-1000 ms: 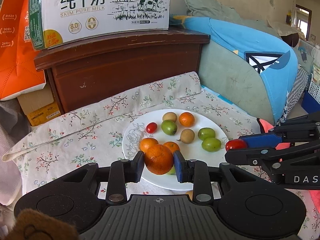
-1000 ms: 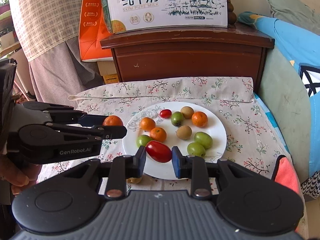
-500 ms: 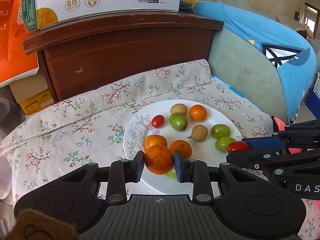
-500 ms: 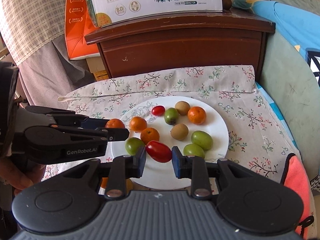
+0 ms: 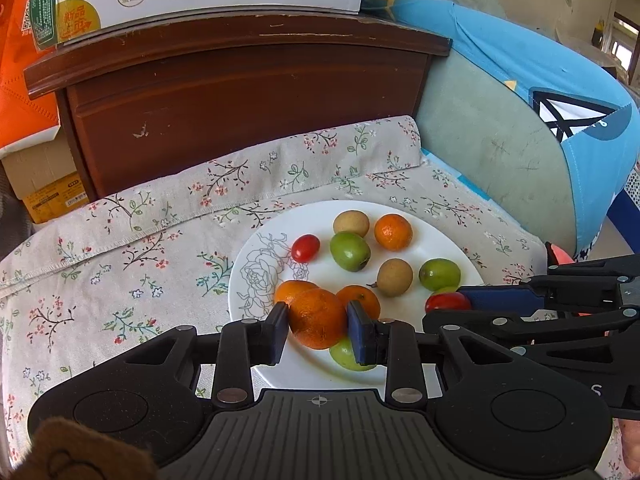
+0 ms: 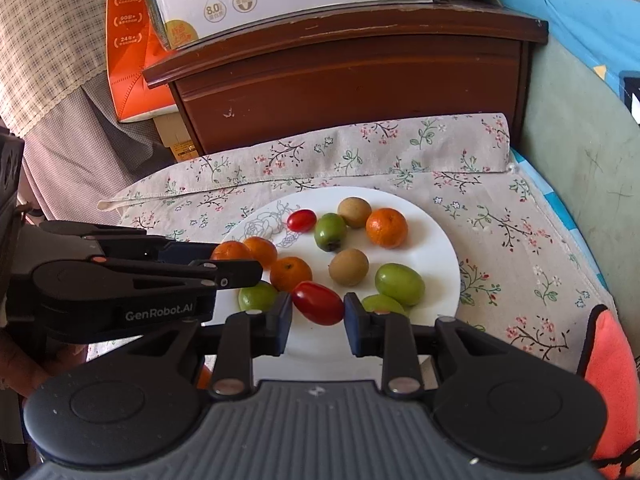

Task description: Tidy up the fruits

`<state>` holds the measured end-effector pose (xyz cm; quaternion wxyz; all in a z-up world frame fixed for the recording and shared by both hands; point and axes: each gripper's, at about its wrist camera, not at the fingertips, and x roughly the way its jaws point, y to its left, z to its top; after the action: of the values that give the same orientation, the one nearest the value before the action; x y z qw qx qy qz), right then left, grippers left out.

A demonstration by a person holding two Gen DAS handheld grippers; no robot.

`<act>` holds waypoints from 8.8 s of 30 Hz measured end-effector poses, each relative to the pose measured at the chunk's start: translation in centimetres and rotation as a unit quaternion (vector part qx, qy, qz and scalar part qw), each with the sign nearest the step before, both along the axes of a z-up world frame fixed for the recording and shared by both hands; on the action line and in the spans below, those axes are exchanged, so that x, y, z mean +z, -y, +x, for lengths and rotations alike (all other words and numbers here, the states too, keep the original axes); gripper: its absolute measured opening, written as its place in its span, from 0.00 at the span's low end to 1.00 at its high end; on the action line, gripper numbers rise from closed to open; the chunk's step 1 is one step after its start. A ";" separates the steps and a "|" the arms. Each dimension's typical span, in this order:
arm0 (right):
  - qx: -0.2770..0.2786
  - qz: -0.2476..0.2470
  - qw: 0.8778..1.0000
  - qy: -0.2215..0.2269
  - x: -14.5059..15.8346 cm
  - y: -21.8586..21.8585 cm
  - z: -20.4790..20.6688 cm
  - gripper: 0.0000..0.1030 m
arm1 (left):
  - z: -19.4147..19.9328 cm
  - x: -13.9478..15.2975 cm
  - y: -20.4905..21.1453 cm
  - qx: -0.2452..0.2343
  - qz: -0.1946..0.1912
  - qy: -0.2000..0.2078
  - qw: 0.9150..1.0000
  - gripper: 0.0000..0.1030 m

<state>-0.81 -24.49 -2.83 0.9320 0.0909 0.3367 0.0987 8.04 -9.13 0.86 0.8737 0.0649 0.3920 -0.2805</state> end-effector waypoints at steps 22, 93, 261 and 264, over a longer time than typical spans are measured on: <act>0.014 0.021 1.000 0.005 1.1 0.3 -1.5 0.32 | -1.1 4.0 -2.8 0.031 -0.042 0.032 0.998 0.74; 0.070 -0.001 0.995 -0.071 -0.6 -2.0 -3.3 0.27 | -6.7 -2.5 -1.9 -0.117 0.077 0.017 0.990 0.49; -0.102 -0.086 0.988 -0.077 0.1 -1.2 -3.8 0.99 | -6.7 0.8 -2.8 0.113 0.113 -0.006 0.987 0.94; -0.102 -0.088 0.988 -0.078 0.0 -1.2 -3.7 0.99 | -6.7 0.7 -2.7 0.114 0.116 -0.005 0.987 0.94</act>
<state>-4.49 -23.33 -2.81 0.9125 0.0499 0.4046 -0.0338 1.34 -6.41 1.52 0.8846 0.1190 0.4311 -0.1326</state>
